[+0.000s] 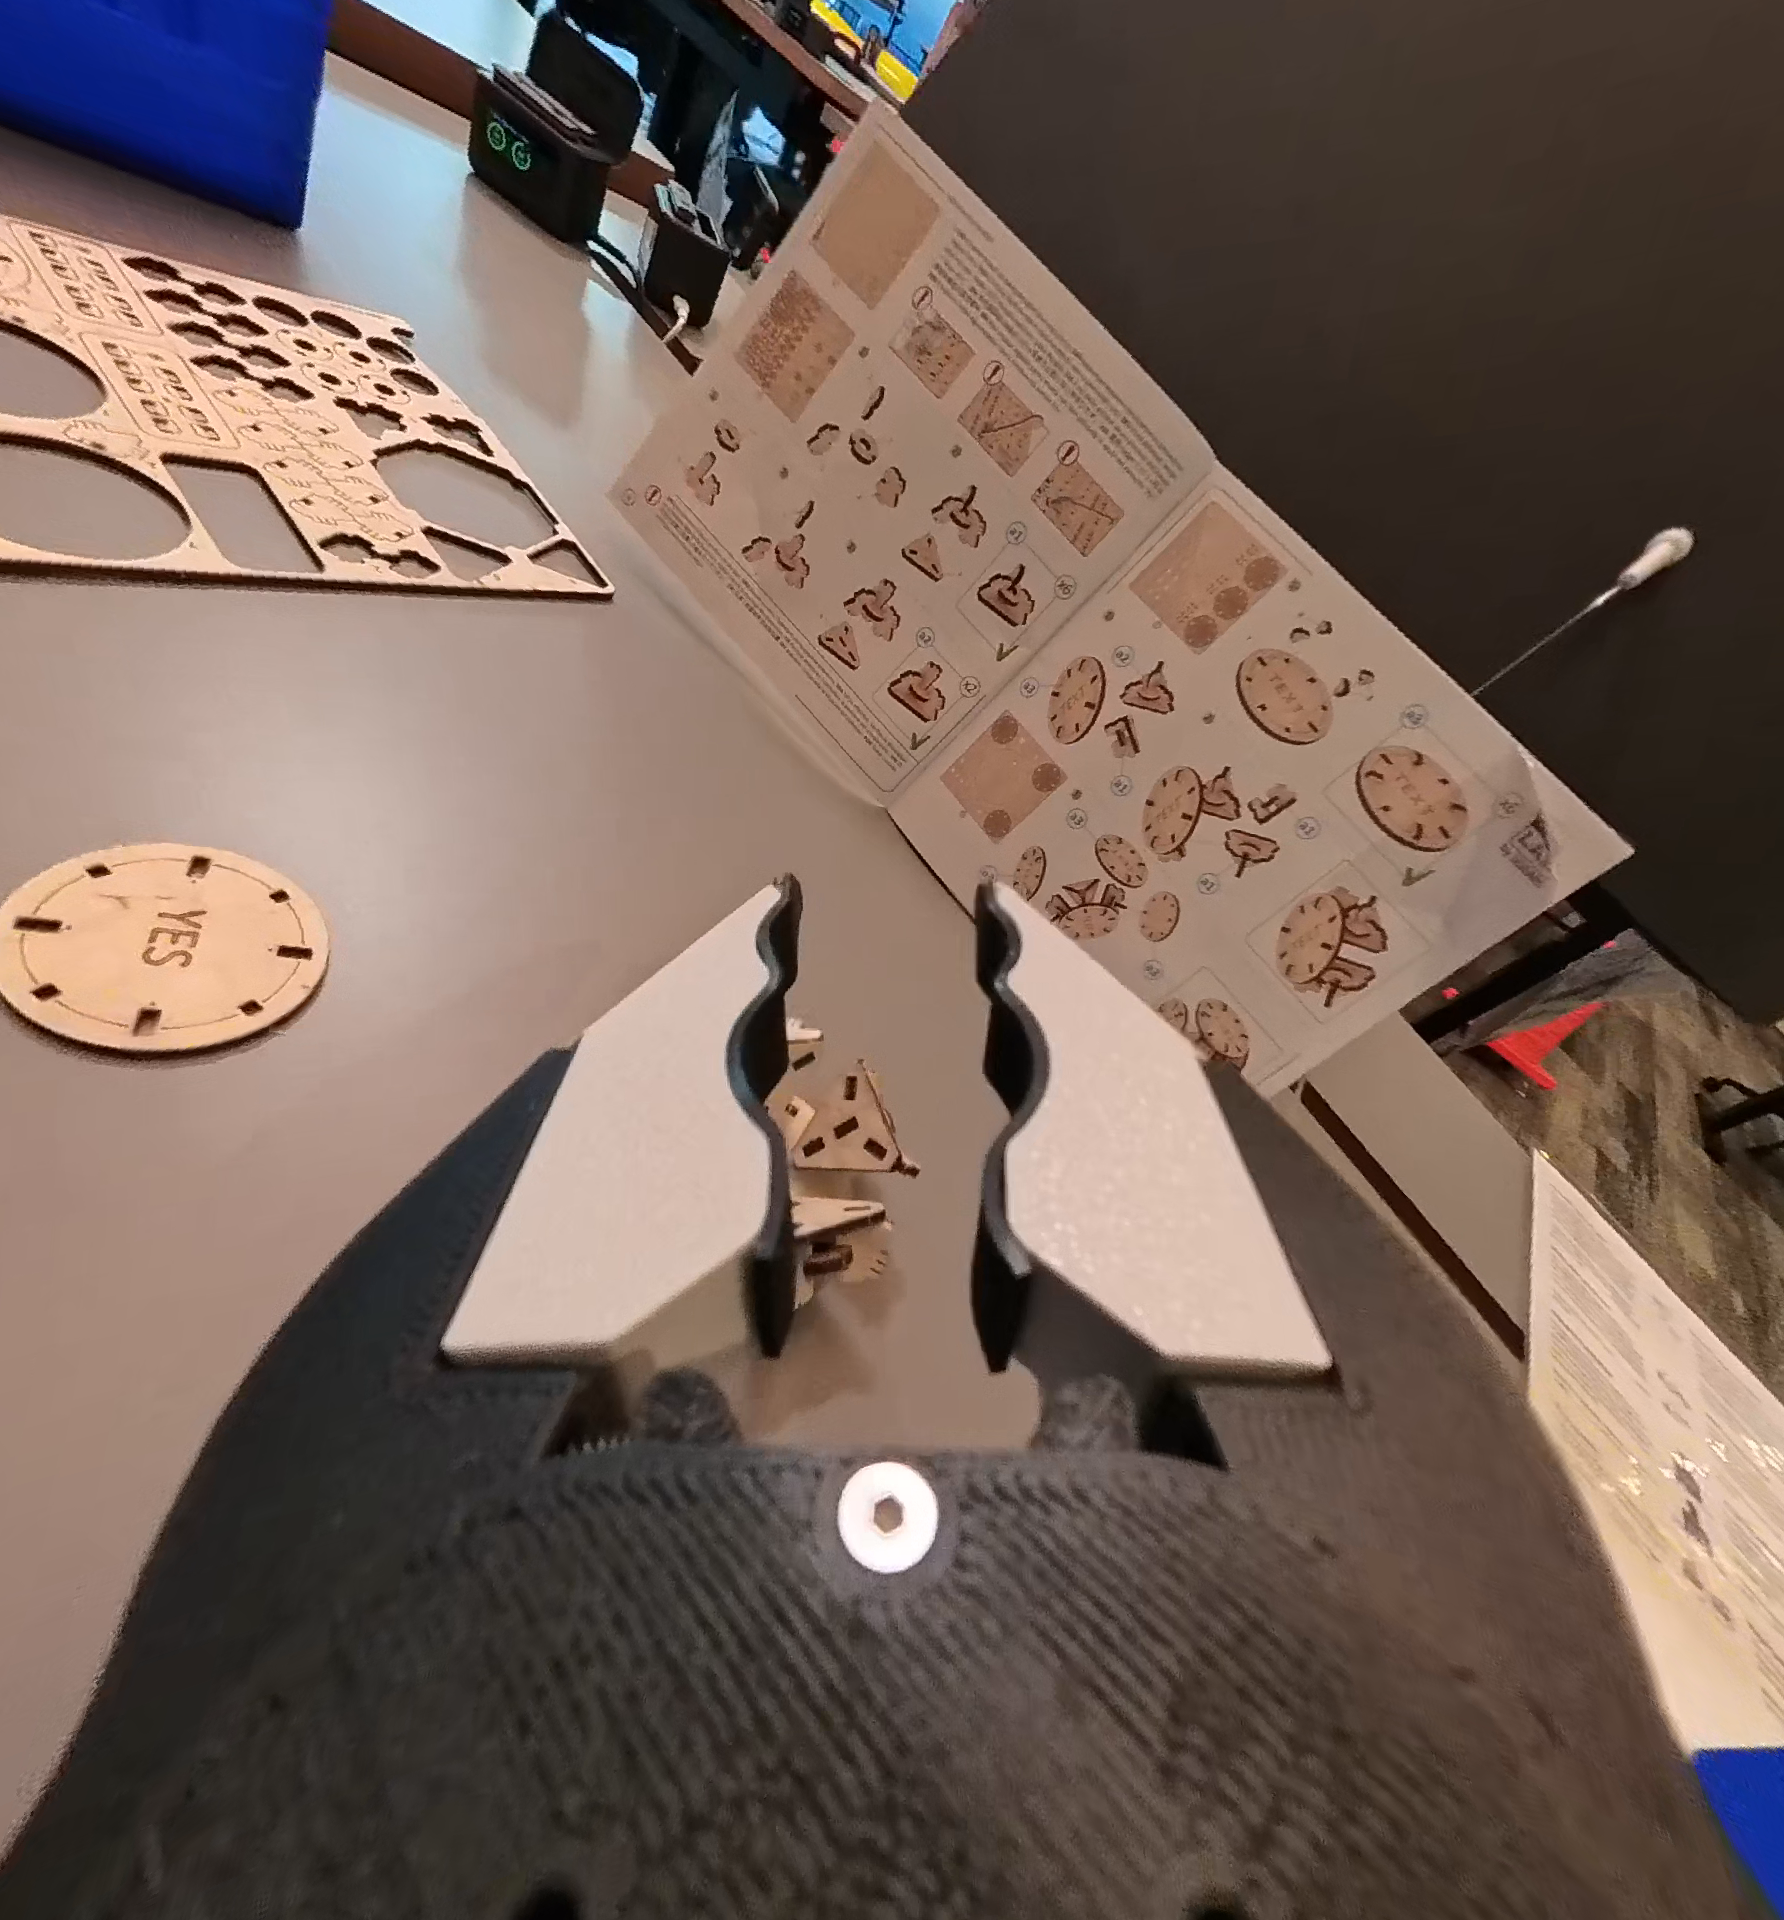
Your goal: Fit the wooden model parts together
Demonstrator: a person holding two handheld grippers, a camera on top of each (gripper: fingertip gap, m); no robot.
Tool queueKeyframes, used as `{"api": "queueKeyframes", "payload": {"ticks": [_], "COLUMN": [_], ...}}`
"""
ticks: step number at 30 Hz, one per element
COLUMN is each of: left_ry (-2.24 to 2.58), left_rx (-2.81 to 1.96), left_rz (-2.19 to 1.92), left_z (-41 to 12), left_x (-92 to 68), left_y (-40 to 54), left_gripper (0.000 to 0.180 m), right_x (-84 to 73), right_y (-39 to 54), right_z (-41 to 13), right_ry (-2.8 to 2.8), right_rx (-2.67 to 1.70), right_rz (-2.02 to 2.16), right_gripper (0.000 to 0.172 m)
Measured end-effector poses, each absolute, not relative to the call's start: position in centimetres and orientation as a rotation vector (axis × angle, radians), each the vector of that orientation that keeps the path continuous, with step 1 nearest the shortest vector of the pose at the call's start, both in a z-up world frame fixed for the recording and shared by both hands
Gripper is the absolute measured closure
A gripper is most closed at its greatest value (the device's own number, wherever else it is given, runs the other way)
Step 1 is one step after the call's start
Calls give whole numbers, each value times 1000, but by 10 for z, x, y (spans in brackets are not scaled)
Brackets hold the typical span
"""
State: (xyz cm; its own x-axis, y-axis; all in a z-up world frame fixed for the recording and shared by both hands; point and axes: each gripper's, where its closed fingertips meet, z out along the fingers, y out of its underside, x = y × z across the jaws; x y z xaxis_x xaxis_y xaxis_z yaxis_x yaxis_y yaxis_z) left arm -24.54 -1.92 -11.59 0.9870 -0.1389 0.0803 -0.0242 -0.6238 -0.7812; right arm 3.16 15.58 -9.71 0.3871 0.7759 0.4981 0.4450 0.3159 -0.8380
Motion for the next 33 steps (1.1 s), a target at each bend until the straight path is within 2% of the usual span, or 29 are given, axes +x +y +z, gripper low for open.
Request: {"api": "queueKeyframes", "payload": {"ticks": [5,11,14,17,21,25,33], "left_ry": [62,-25,27,-166,-264,-339,-432], "left_rx": [-2107,-1975,-2008,-1983,-1826,-1704,-1572], "left_rz": [-99,-168,-53,431,105,71,-14], "left_z": [-63,-35,-55,-66,-72,-69,-76], "left_x": [-274,-282,-278,-342,-330,-351,-379], "left_y": [-30,-73,-95,-138,-147,-163,-189], "left_gripper": [139,142,180,180,180,180,180], "right_x": [27,3,-25,-55,-99,-170,-325], "right_y": [150,125,99,73,52,24,-9], "right_z": [-87,-62,-55,-46,-25,-28,-24], "right_ry": [-1222,-1206,-1256,-1313,-1313,-1506,-1915], "right_rx": [-1286,-1252,-1258,-1215,-1034,-1107,-1140], "right_rz": [323,358,457,487,424,565,776], "right_gripper": [143,130,133,142,155,138,131]}}
